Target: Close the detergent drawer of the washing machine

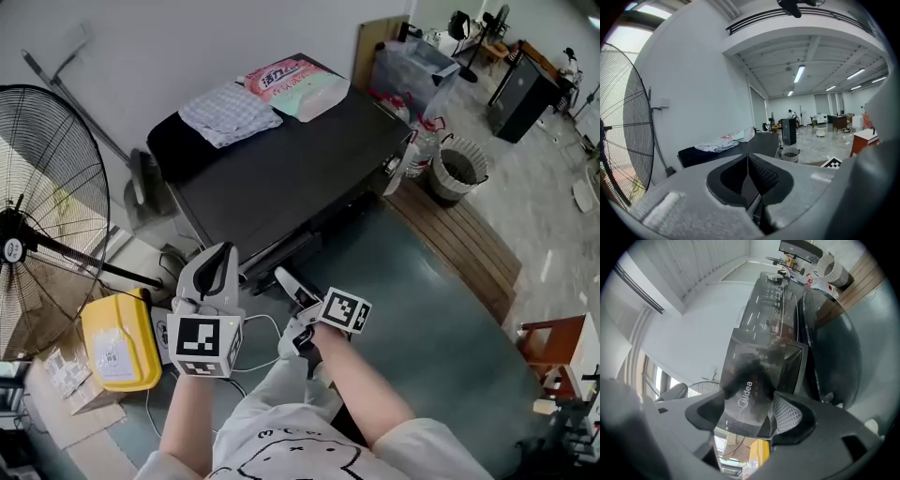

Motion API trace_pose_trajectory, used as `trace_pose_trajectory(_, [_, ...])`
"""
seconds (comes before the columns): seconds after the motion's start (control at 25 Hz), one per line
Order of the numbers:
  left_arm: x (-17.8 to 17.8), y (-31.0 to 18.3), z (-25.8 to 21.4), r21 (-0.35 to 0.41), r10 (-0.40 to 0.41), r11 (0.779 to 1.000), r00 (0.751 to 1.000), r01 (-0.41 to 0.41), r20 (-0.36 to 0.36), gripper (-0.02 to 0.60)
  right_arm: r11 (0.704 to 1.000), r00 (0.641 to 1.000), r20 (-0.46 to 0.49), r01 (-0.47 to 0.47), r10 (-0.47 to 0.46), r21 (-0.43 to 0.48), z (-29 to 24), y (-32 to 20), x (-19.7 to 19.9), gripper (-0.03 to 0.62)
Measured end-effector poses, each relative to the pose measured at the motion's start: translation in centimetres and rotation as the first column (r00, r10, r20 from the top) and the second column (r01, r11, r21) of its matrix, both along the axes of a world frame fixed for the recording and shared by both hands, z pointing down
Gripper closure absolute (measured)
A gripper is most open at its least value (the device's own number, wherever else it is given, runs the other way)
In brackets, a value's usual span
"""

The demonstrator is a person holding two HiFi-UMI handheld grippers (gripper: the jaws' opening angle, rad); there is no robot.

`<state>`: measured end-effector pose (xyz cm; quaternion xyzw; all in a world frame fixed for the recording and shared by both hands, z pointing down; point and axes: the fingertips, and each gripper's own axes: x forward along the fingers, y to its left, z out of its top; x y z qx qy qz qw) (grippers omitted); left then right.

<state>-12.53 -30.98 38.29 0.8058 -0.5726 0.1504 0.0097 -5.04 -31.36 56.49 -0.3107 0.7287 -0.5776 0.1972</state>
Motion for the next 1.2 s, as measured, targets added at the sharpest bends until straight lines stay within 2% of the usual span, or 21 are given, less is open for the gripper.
trace_pose_trajectory(0.84, [-0.8,-3.1,-0.1,0.003,0.003,1.0,1.0,-0.003,-0.009,0.563,1.0,0.999,-0.046,0.018,-0.017,0.015,0.0,-2.2,-1.6,0.273])
trace_pose_trajectory(1.2, [-0.9,-4.1,0.3,-0.006,0.008,1.0,1.0,-0.008,-0.004,0.563,0.999,0.994,-0.102,0.05,-0.047,0.021,0.2,-3.7,-2.5,0.27])
